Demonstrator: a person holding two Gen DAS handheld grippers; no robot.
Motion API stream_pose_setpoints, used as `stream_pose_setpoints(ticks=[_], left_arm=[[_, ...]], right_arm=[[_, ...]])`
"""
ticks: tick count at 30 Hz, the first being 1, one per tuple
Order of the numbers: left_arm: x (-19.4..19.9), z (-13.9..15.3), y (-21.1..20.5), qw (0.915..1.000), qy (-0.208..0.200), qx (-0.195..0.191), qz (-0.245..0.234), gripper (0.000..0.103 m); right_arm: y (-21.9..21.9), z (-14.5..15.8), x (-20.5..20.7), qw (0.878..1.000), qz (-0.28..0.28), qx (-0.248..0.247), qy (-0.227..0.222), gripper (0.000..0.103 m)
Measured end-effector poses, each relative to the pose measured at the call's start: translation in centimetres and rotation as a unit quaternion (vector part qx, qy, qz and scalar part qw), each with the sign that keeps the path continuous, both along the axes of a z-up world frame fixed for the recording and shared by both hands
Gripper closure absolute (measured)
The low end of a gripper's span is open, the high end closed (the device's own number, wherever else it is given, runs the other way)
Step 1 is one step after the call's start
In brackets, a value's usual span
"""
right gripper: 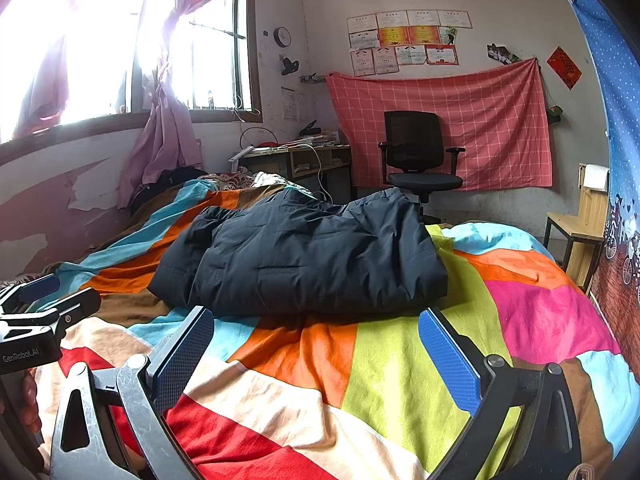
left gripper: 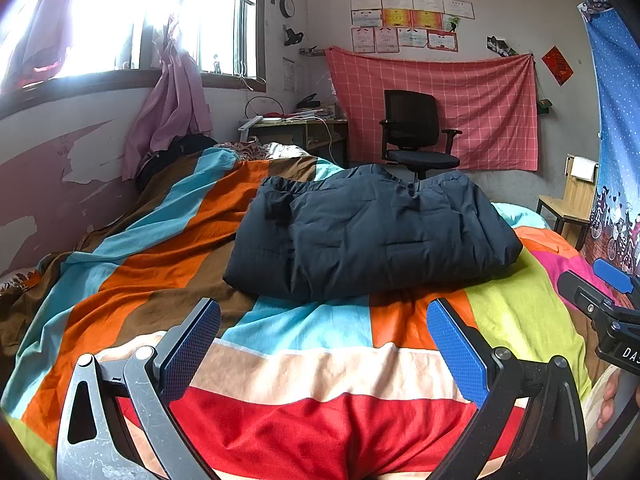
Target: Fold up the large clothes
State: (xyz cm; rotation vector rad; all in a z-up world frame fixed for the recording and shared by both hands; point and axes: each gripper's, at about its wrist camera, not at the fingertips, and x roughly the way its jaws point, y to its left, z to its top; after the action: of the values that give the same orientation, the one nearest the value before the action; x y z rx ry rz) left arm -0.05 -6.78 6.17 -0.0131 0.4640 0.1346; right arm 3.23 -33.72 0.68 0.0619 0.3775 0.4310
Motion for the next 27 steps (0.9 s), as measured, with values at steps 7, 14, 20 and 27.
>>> stream_pose_setpoints(ticks=[7, 14, 20, 27], left_arm=[[-0.03, -0.04, -0.07, 1.0, 0.0, 0.0, 0.001, 0.002], [-0.06, -0.09, -0.16, 1.0, 0.0, 0.0, 0.001, 0.002], [-0.07, -0.12, -0.19, 1.0, 0.0, 0.0, 0.001, 0.002], [-0.09, -0.16, -0.23, 1.0, -0.001, 0.001, 0.001, 0.002]], right_arm=[[-0.01, -0.01, -0.01, 1.0, 0.0, 0.0, 0.0, 0.0], [0.0, -0.01, 0.0, 1.0, 0.0, 0.0, 0.0, 0.0], [0.06, -0.02, -0.01, 1.0, 0.0, 0.0, 0.0, 0.0], [0.07, -0.02, -0.01, 1.0, 0.0, 0.001, 0.0, 0.0]])
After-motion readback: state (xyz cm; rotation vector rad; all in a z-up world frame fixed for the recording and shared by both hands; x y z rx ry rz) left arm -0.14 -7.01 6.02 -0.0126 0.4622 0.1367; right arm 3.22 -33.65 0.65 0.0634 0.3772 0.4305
